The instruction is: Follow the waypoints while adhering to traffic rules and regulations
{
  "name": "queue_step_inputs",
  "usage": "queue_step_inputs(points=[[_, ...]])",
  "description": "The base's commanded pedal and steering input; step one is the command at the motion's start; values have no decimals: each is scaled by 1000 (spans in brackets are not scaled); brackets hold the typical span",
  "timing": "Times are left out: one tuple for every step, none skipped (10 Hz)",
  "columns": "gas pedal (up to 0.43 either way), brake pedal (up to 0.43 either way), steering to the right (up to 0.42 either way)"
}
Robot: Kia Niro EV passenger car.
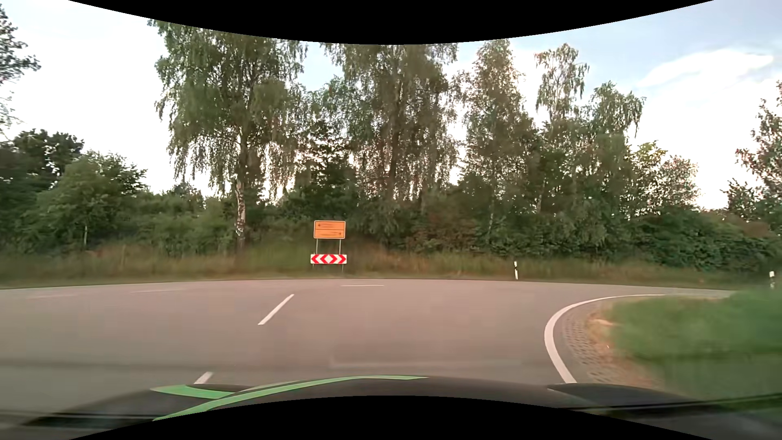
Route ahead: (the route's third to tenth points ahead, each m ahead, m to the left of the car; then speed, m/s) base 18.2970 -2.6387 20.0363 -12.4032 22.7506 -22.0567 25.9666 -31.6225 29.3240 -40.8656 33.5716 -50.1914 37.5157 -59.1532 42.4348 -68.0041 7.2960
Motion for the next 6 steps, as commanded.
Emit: queue_step_inputs(points=[[0,250,120],[0,250,135],[0,250,150],[0,250,158],[0,250,170],[0,244,186]])
